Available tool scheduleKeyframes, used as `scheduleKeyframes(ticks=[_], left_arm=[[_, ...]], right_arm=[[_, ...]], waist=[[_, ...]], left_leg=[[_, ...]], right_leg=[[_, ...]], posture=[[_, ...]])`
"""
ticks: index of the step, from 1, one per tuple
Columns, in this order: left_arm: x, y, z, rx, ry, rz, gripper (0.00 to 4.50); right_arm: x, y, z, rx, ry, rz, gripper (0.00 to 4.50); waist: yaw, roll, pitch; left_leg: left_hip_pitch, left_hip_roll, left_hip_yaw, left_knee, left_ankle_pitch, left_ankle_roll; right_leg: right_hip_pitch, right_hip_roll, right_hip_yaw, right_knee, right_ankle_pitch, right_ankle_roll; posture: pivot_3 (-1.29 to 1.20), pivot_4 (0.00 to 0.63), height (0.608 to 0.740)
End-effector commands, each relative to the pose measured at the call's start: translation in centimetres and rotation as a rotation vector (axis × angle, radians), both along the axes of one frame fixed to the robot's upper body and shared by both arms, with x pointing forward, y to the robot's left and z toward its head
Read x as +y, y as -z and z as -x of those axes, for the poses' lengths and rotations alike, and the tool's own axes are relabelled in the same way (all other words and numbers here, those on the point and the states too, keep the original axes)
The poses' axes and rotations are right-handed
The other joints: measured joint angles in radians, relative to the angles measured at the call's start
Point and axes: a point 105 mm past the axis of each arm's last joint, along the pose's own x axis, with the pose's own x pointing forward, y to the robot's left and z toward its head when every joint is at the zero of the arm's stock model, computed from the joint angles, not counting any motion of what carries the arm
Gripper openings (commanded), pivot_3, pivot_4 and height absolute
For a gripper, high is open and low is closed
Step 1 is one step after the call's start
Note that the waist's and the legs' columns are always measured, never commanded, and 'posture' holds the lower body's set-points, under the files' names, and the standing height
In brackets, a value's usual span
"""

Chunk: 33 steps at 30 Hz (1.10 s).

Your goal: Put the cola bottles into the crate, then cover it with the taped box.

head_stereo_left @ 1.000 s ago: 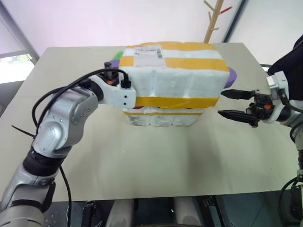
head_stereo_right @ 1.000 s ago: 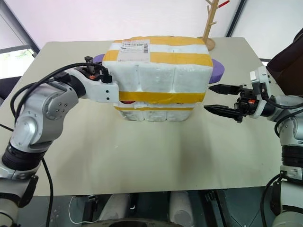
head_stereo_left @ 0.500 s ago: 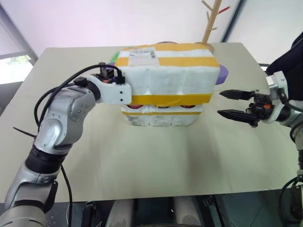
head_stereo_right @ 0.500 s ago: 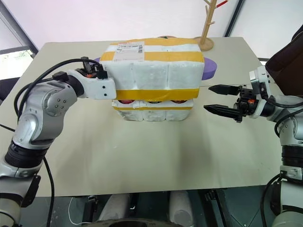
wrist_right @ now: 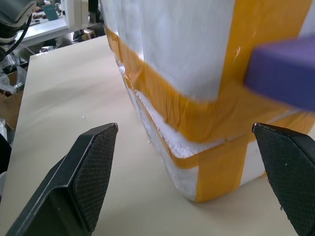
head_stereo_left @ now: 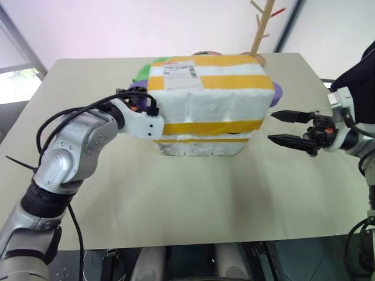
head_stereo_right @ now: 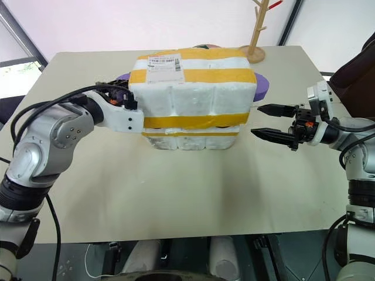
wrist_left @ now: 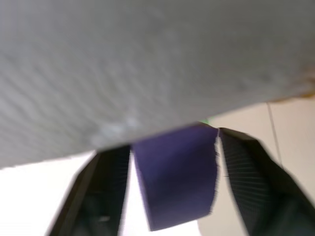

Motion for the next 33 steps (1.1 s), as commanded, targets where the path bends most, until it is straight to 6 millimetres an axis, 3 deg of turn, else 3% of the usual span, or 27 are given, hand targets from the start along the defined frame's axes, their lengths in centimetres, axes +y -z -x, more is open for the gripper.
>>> scheduleKeyframes(ticks=[1, 14, 17, 20, 26, 28, 30, 32, 33], left_arm=[[-0.2, -2.1, 1.0, -0.038, 0.021, 0.082, 4.15], [5.2, -2.3, 3.2, 0.096, -0.119, 0.213, 4.15], [6.7, -3.2, 3.5, 0.112, -0.158, 0.392, 4.15], [7.0, -3.5, 4.0, 0.157, -0.134, 0.505, 4.15], [5.6, -4.5, 6.9, 0.486, 0.125, 1.001, 4.15], [5.5, -4.3, 8.2, 0.618, 0.169, 1.062, 4.15], [6.1, -5.3, 8.7, 0.656, 0.202, 1.154, 4.15], [6.7, -7.6, 8.3, 0.63, 0.245, 1.292, 4.15], [7.0, -8.7, 7.9, 0.615, 0.261, 1.353, 4.15]], right_arm=[[0.5, -1.5, 0.2, -0.056, -0.02, 0.003, 4.5], [0.5, -2.2, -0.3, -0.066, -0.02, 0.007, 4.5], [0.4, -2.4, -0.4, -0.071, -0.018, 0.014, 4.5], [0.2, -2.6, -0.4, -0.073, -0.016, 0.019, 4.5], [-0.8, -3.2, -0.1, -0.069, -0.013, 0.04, 4.5], [-1.0, -3.3, 0.1, -0.058, -0.02, 0.056, 4.5], [-1.4, -3.3, 0.2, -0.049, -0.025, 0.078, 4.5], [-1.8, -3.9, 0.6, -0.062, -0.04, 0.095, 4.5], [-1.5, -5.5, 0.3, -0.097, -0.042, 0.047, 4.5]], waist=[[0.001, 0.0, 0.0], [-0.006, 0.0, 0.0], [-0.005, 0.0, 0.0], [-0.005, 0.0, 0.0], [-0.006, 0.0, 0.0], [-0.006, 0.0, 0.0], [-0.009, 0.0, 0.0], [-0.01, 0.0, 0.0], [-0.009, 0.0, 0.0]], left_leg=[[0.0, 0.0, 0.0, 0.0, 0.0, 0.0], [0.001, 0.001, 0.0, 0.0, 0.0, 0.0], [0.001, 0.001, 0.0, -0.001, 0.0, 0.0], [0.001, 0.001, 0.0, 0.0, 0.0, 0.0], [0.001, 0.001, 0.0, 0.0, 0.0, 0.0], [0.001, 0.001, 0.0, 0.0, 0.0, 0.0], [0.001, 0.002, 0.0, 0.0, 0.0, 0.0], [0.001, 0.003, 0.0, 0.0, 0.0, 0.0], [0.001, 0.003, 0.0, 0.0, 0.0, 0.0]], right_leg=[[0.0, 0.0, 0.0, 0.0, 0.0, 0.0], [0.0, 0.001, 0.0, 0.0, 0.0, 0.0], [0.0, 0.001, 0.0, 0.0, 0.0, 0.0], [0.0, 0.001, 0.0, 0.0, 0.0, 0.0], [0.0, 0.001, 0.0, 0.0, 0.0, 0.0], [0.0, 0.001, 0.0, 0.0, 0.0, 0.0], [0.0, 0.001, 0.0, 0.0, 0.0, 0.0], [0.0, 0.003, 0.0, 0.0, 0.0, -0.001], [0.0, 0.004, 0.0, 0.0, 0.0, -0.001]], posture=[[0.0, 0.15, 0.74], [0.0, 0.15, 0.74], [0.0, 0.15, 0.74], [0.0, 0.15, 0.74], [0.0, 0.15, 0.74], [0.0, 0.15, 0.74], [0.0, 0.15, 0.74], [0.0, 0.15, 0.74], [0.0, 0.15, 0.74]])
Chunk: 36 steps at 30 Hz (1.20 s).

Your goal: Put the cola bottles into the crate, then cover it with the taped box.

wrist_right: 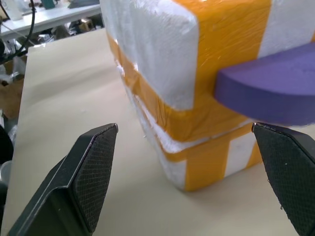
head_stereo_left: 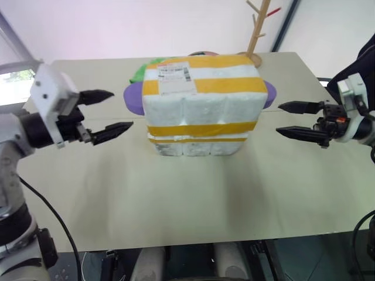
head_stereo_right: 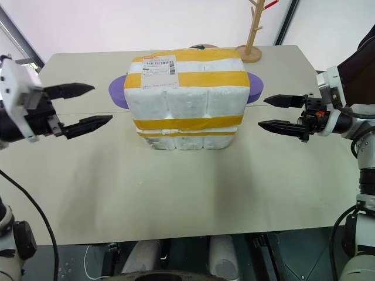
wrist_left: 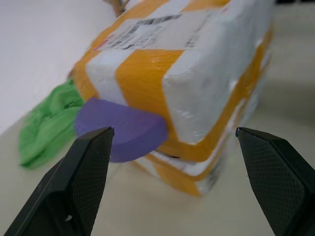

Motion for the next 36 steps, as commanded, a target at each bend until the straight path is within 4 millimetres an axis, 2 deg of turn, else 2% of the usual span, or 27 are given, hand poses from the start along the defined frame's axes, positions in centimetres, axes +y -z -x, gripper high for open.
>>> scheduleKeyframes(ticks=[1, 3, 6, 10, 14, 17, 23, 26, 32, 36], left_arm=[[1.3, -4.1, -0.3, -0.045, -0.041, 0.193, 4.15], [1.0, -4.8, -1.3, -0.045, -0.048, 0.218, 4.15], [-0.4, -4.7, -2.5, -0.037, -0.024, 0.194, 4.15], [-2.2, -4.0, -3.5, -0.028, 0.013, 0.154, 4.15], [-2.8, -3.0, -4.7, -0.02, 0.011, 0.087, 4.15], [-3.2, -3.3, -4.1, -0.033, 0.068, 0.065, 4.15], [-2.4, -4.4, -2.1, -0.037, 0.124, 0.072, 4.15], [-2.0, -4.3, -1.9, -0.042, 0.103, 0.055, 4.15], [-2.2, -3.7, -1.7, -0.022, 0.121, 0.04, 4.15], [-2.7, -3.7, -0.8, 0.001, 0.17, 0.036, 4.15]], right_arm=[[0.4, -5.1, 0.1, -0.137, -0.036, -0.066, 4.5], [1.7, -7.5, 0.2, -0.194, -0.092, -0.127, 4.5], [3.3, -8.7, 0.2, -0.222, -0.159, -0.151, 4.5], [4.9, -8.6, -0.3, -0.225, -0.205, -0.153, 4.5], [6.3, -7.9, -1.0, -0.22, -0.225, -0.152, 4.5], [7.3, -7.9, -0.8, -0.215, -0.268, -0.168, 4.5], [9.3, -8.6, -1.2, -0.236, -0.32, -0.192, 4.5], [10.6, -8.4, -1.7, -0.232, -0.338, -0.176, 4.5], [12.5, -7.6, -2.7, -0.201, -0.357, -0.124, 4.5], [13.8, -5.9, -3.2, -0.17, -0.367, -0.065, 4.5]], waist=[[0.001, 0.0, 0.0], [-0.01, 0.001, 0.0], [-0.018, 0.0, 0.0], [-0.018, -0.001, 0.0], [-0.019, -0.001, 0.0], [-0.019, -0.001, 0.0], [-0.021, 0.0, 0.0], [-0.02, 0.0, 0.0], [-0.018, 0.0, 0.0], [-0.019, 0.0, 0.0]], left_leg=[[0.0, 0.001, 0.0, 0.001, 0.0, 0.0], [0.001, 0.001, 0.001, 0.001, 0.0, 0.0], [0.005, 0.002, 0.0, -0.002, 0.0, 0.0], [0.004, 0.003, 0.0, -0.004, 0.0, -0.001], [0.004, 0.003, 0.0, -0.004, 0.0, -0.001], [0.004, 0.003, 0.001, -0.004, 0.0, -0.001], [0.003, 0.003, 0.001, -0.004, 0.0, -0.001], [0.003, 0.004, 0.001, -0.004, 0.0, -0.001], [0.002, 0.004, 0.001, -0.003, 0.0, -0.001], [0.002, 0.004, 0.0, -0.004, 0.0, -0.001]], right_leg=[[0.0, 0.001, 0.0, 0.0, 0.0, 0.0], [0.001, 0.001, 0.001, 0.0, 0.001, -0.001], [0.004, 0.002, 0.001, -0.001, 0.001, -0.001], [0.003, 0.004, 0.001, -0.002, 0.001, -0.002], [0.002, 0.004, 0.002, -0.001, 0.001, -0.002], [0.001, 0.004, 0.002, -0.001, 0.001, -0.002], [0.0, 0.004, 0.002, -0.001, 0.001, -0.002], [0.0, 0.004, 0.002, -0.001, 0.001, -0.002], [0.0, 0.004, 0.002, -0.001, 0.001, -0.003], [0.0, 0.004, 0.002, -0.001, 0.001, -0.003]], posture=[[0.0, 0.15, 0.74], [0.0, 0.15, 0.74], [0.0, 0.15, 0.74], [0.0, 0.15, 0.74], [0.0, 0.15, 0.74], [0.0, 0.15, 0.74], [0.0, 0.15, 0.74], [0.0, 0.15, 0.74], [0.0, 0.15, 0.74], [0.0, 0.15, 0.74]])
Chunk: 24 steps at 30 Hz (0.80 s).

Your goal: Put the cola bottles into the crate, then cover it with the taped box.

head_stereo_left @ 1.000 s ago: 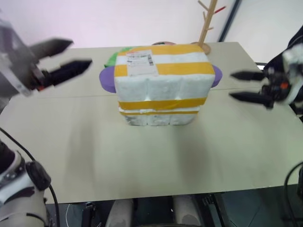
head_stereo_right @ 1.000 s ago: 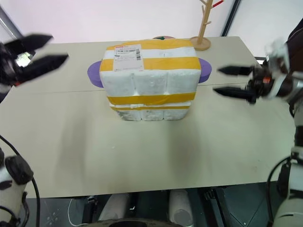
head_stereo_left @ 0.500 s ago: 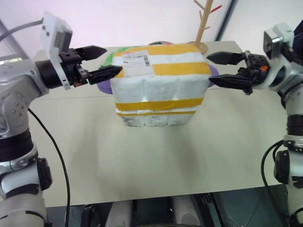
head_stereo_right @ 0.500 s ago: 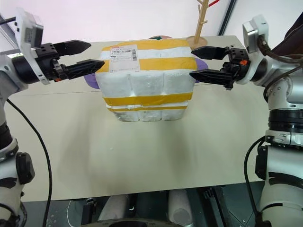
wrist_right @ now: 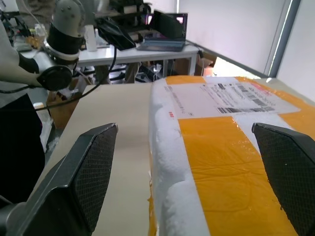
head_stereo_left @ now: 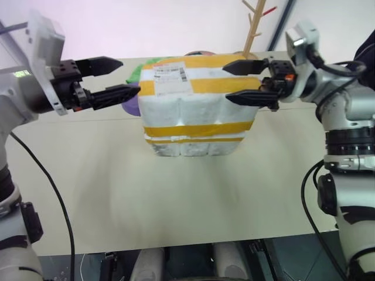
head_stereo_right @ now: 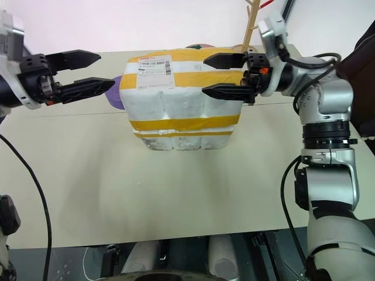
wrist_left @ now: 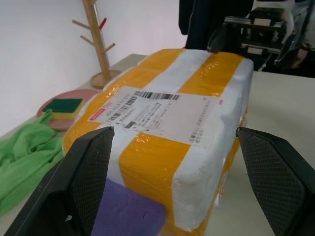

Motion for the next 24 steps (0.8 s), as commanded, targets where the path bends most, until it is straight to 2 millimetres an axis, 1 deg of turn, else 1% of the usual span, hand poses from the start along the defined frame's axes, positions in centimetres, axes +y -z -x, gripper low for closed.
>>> scheduleKeyframes(ticks=[1, 5, 8, 12, 14, 17, 20, 21, 24], left_arm=[[-0.4, -0.5, 1.4, -0.022, 0.051, -0.031, 4.15], [0.1, 1.1, 1.7, 0.032, 0.036, -0.081, 4.15], [1.5, 2.5, 1.9, 0.062, -0.017, -0.13, 4.15], [4.9, 4.4, 2.4, 0.124, -0.124, -0.153, 4.15], [5.7, 5.0, 2.8, 0.152, -0.141, -0.144, 4.15], [6.2, 6.1, 2.9, 0.163, -0.162, -0.179, 4.15], [6.1, 6.8, 2.6, 0.153, -0.17, -0.171, 4.15], [6.0, 6.9, 2.5, 0.151, -0.169, -0.17, 4.15], [5.6, 7.4, 2.3, 0.148, -0.164, -0.177, 4.15]], right_arm=[[0.8, 0.2, -0.1, -0.031, -0.008, 0.037, 4.5], [1.1, 1.8, -0.3, -0.025, 0.003, 0.094, 4.5], [1.0, 1.9, -0.3, -0.031, 0.004, 0.093, 4.5], [1.0, 0.7, -0.3, -0.051, 0.014, 0.057, 4.5], [1.1, 0.0, -0.4, -0.065, 0.02, 0.039, 4.5], [1.4, -1.4, -0.7, -0.087, 0.021, 0.007, 4.5], [2.4, -3.2, -1.3, -0.087, 0.02, -0.051, 4.5], [2.7, -3.5, -1.4, -0.086, 0.017, -0.061, 4.5], [5.2, -3.0, -1.8, -0.118, -0.002, -0.007, 4.5]], waist=[[-0.001, 0.0, 0.0], [-0.005, 0.0, 0.0], [-0.005, 0.0, 0.0], [-0.008, 0.0, 0.0], [-0.004, 0.0, 0.0], [-0.002, 0.0, 0.0], [-0.001, 0.001, 0.0], [-0.001, 0.001, 0.0], [-0.002, 0.001, 0.0]], left_leg=[[0.0, 0.0, 0.0, 0.0, 0.0, 0.0], [0.001, 0.0, 0.0, -0.001, 0.0, 0.0], [0.002, 0.001, 0.0, -0.001, 0.0, 0.0], [0.004, 0.001, 0.001, -0.002, 0.0, 0.0], [0.003, 0.002, 0.001, -0.002, 0.0, 0.0], [0.003, 0.002, 0.001, -0.002, 0.0, 0.0], [0.003, 0.002, 0.001, -0.002, 0.0, 0.0], [0.003, 0.002, 0.001, -0.002, 0.0, 0.0], [0.003, 0.002, 0.001, -0.003, 0.0, 0.0]], right_leg=[[0.0, 0.0, 0.0, 0.0, 0.0, 0.0], [0.0, 0.001, 0.001, 0.0, 0.0, 0.0], [0.0, 0.001, 0.001, 0.001, 0.0, -0.001], [0.001, 0.001, 0.002, 0.001, 0.0, -0.002], [0.001, 0.002, 0.001, 0.001, -0.001, -0.003], [0.001, 0.002, 0.001, 0.0, -0.002, -0.006], [0.0, 0.002, 0.001, 0.0, -0.002, -0.006], [0.0, 0.002, 0.001, 0.0, -0.002, -0.006], [0.0, 0.002, 0.001, 0.0, -0.001, -0.004]], posture=[[0.0, 0.15, 0.74], [0.0, 0.15, 0.74], [0.0, 0.15, 0.74], [0.0, 0.15, 0.74], [0.0, 0.15, 0.74], [0.0, 0.15, 0.74], [0.0, 0.15, 0.74], [0.0, 0.15, 0.74], [0.0, 0.15, 0.74]])
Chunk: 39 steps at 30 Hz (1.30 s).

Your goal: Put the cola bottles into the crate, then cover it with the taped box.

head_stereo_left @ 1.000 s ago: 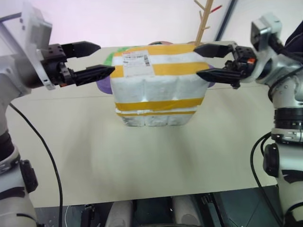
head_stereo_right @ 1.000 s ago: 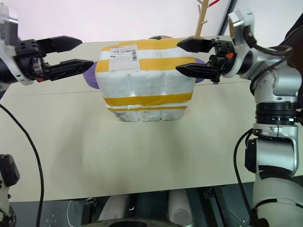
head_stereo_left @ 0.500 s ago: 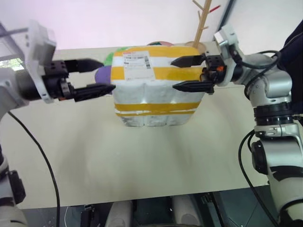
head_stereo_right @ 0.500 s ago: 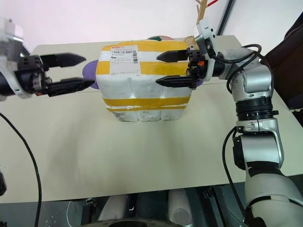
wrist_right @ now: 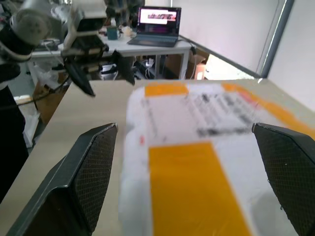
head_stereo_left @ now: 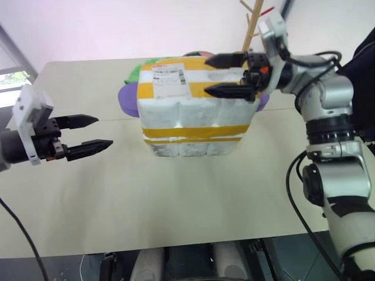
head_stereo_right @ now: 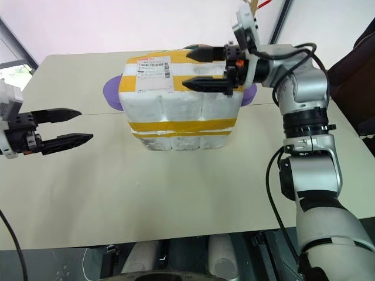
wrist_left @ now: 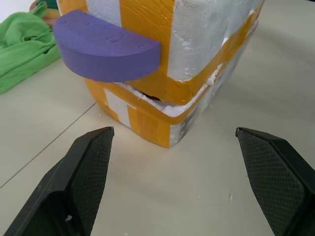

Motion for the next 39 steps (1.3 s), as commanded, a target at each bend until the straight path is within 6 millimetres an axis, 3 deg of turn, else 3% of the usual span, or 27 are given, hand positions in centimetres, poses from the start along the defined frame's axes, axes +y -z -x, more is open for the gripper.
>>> scheduleKeyframes(ticks=[1, 7, 9, 12, 15, 22, 25, 27, 29, 36, 39], left_arm=[[-0.5, -0.1, 0.1, -0.039, 0.014, -0.028, 4.15], [-0.5, 0.4, 0.0, -0.029, 0.013, -0.037, 4.15], [-0.5, 0.3, 0.0, -0.033, 0.008, -0.037, 4.15], [-0.6, 0.2, 0.1, -0.038, 0.006, -0.031, 4.15], [-0.6, 0.3, 0.2, -0.036, 0.004, -0.029, 4.15], [-0.9, 0.3, 0.4, -0.04, 0.009, -0.005, 4.15], [-0.9, 0.2, 0.3, -0.053, 0.009, -0.002, 4.15], [-1.0, 0.0, 0.4, -0.07, 0.016, 0.002, 4.15], [-0.9, 0.0, 0.5, -0.074, 0.014, 0.004, 4.15], [0.7, -0.4, 1.4, -0.055, -0.021, 0.034, 4.15], [1.6, -0.5, 1.7, -0.056, -0.051, 0.044, 4.15]], right_arm=[[2.6, -0.5, -0.2, -0.083, -0.005, 0.058, 4.5], [6.4, -1.5, -0.7, -0.121, -0.002, 0.123, 4.5], [6.9, -0.4, -1.3, -0.123, 0.02, 0.189, 4.5], [6.8, 1.6, -2.0, -0.128, 0.048, 0.291, 4.5], [6.6, 2.4, -2.4, -0.125, 0.06, 0.315, 4.5], [6.1, 0.3, -2.0, -0.119, 0.045, 0.217, 4.5], [4.4, -2.6, -1.1, -0.096, 0.025, 0.061, 4.5], [1.3, -4.2, 0.0, -0.074, -0.012, -0.029, 4.5], [-1.8, -4.4, 0.8, -0.068, -0.01, -0.061, 4.5], [-11.2, -0.3, 3.0, -0.002, 0.133, 0.05, 4.5], [-14.0, 1.3, 3.8, 0.024, 0.207, 0.098, 4.5]], waist=[[-0.003, 0.0, 0.0], [-0.006, 0.001, 0.001], [-0.004, 0.001, 0.001], [0.0, 0.0, 0.0], [-0.001, 0.0, 0.0], [0.001, 0.0, 0.0], [0.001, 0.0, 0.0], [0.004, 0.0, 0.0], [0.01, 0.0, 0.0], [-0.002, 0.003, 0.002], [-0.008, 0.006, 0.004]], left_leg=[[0.0, 0.0, 0.0, 0.0, 0.0, 0.0], [-0.002, 0.0, 0.0, -0.001, 0.0, 0.0], [-0.003, 0.0, 0.0, -0.001, 0.0, 0.0], [-0.003, 0.0, 0.0, -0.001, 0.0, 0.0], [-0.002, 0.0, 0.0, -0.001, 0.0, 0.0], [0.001, 0.0, 0.0, -0.001, 0.0, 0.0], [0.0, 0.0, 0.0, -0.001, 0.0, 0.0], [-0.002, 0.0, 0.0, -0.001, 0.0, 0.0], [-0.004, 0.0, -0.001, 0.0, 0.0, 0.0], [-0.005, 0.001, 0.0, -0.001, -0.001, 0.001], [-0.004, 0.001, 0.002, -0.001, -0.001, 0.001]], right_leg=[[0.0, 0.0, 0.0, 0.0, 0.0, 0.0], [-0.003, 0.0, 0.0, 0.001, 0.0, 0.0], [-0.004, 0.0, 0.0, 0.001, 0.0, 0.0], [-0.003, 0.0, 0.0, 0.0, 0.0, 0.0], [-0.003, 0.0, 0.0, 0.0, 0.0, 0.0], [0.0, 0.001, 0.0, 0.0, 0.0, -0.002], [0.0, 0.001, 0.0, 0.0, 0.0, -0.001], [-0.002, 0.001, 0.0, 0.0, 0.0, 0.0], [-0.002, 0.001, -0.001, -0.002, 0.0, 0.0], [-0.002, 0.001, -0.001, -0.006, 0.0, -0.001], [-0.003, 0.001, 0.0, -0.004, -0.001, -0.003]], posture=[[0.0, 0.15, 0.74], [0.0, 0.15, 0.74], [0.0, 0.15, 0.74], [0.0, 0.15, 0.74], [0.0, 0.15, 0.74], [0.0, 0.15, 0.74], [0.0, 0.15, 0.74], [0.0, 0.15, 0.74], [0.0, 0.15, 0.74], [0.0, 0.15, 0.74], [0.0, 0.15, 0.74]])
